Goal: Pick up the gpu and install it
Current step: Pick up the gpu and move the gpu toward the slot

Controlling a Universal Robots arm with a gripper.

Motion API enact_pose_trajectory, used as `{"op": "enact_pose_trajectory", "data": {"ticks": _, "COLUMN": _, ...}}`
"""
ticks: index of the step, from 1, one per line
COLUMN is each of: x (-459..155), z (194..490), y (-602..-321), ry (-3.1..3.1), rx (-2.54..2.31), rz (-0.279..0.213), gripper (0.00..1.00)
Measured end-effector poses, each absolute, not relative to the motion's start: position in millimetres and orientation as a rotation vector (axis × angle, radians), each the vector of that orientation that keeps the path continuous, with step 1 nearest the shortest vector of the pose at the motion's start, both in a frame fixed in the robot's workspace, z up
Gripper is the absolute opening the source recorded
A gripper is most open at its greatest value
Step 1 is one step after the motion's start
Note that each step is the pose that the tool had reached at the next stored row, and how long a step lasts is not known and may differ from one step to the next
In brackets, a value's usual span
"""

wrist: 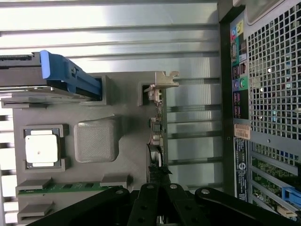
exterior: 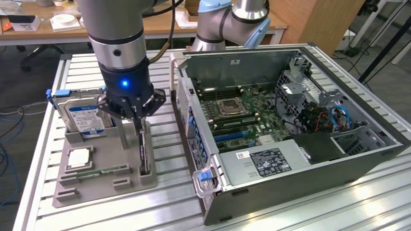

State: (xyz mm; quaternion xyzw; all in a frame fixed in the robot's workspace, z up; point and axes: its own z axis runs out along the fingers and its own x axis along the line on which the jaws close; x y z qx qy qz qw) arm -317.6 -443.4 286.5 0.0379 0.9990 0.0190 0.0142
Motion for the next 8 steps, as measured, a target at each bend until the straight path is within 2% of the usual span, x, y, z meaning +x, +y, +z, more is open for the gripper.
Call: {"op": "enact_pose_trajectory", "data": {"ticks": 8, "x": -317.6, "z": 284.7, "y": -443.4, "ry": 3.110, "rx": 0.118, "rz": 0.055, "gripper": 0.11}}
